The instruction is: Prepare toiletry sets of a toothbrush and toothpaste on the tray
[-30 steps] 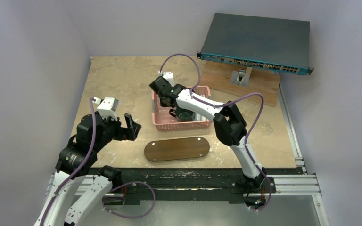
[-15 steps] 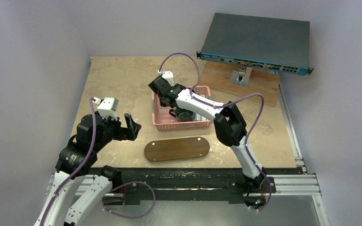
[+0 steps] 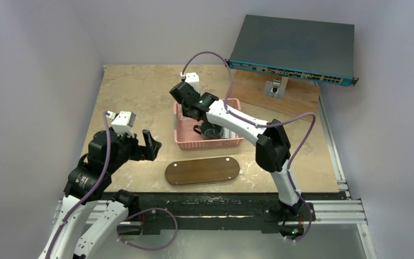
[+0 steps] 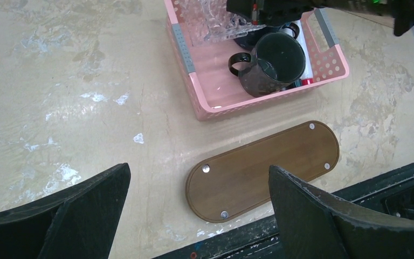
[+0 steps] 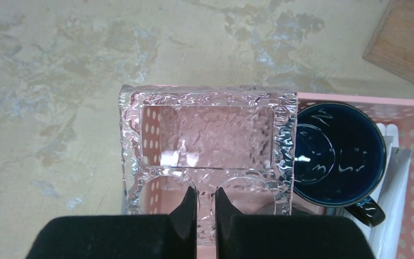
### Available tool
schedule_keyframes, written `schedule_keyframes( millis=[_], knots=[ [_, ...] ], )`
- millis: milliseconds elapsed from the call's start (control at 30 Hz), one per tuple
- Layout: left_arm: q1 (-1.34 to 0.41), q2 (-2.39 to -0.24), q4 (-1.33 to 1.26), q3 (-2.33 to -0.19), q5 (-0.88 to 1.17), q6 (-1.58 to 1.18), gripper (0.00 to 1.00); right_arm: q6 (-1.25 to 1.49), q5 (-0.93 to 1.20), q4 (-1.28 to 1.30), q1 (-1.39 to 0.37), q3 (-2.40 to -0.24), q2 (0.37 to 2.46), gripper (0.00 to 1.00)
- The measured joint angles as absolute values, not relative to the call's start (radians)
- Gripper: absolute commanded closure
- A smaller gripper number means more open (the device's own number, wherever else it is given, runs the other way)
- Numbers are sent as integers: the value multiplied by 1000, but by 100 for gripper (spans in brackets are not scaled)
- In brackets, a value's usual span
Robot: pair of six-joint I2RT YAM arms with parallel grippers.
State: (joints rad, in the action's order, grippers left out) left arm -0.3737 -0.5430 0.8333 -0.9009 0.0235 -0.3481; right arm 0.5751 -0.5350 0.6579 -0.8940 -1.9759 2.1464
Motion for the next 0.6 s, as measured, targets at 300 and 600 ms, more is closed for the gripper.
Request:
schedule_keyframes(
  millis=[300, 600],
  knots=[
    [-374, -543, 834, -901, 18, -348, 0, 556, -590, 650, -916, -1976, 2067, 100],
    [-374, -543, 836, -901, 16, -348, 0, 557, -622, 658, -979, -1922, 1961, 100]
  ],
)
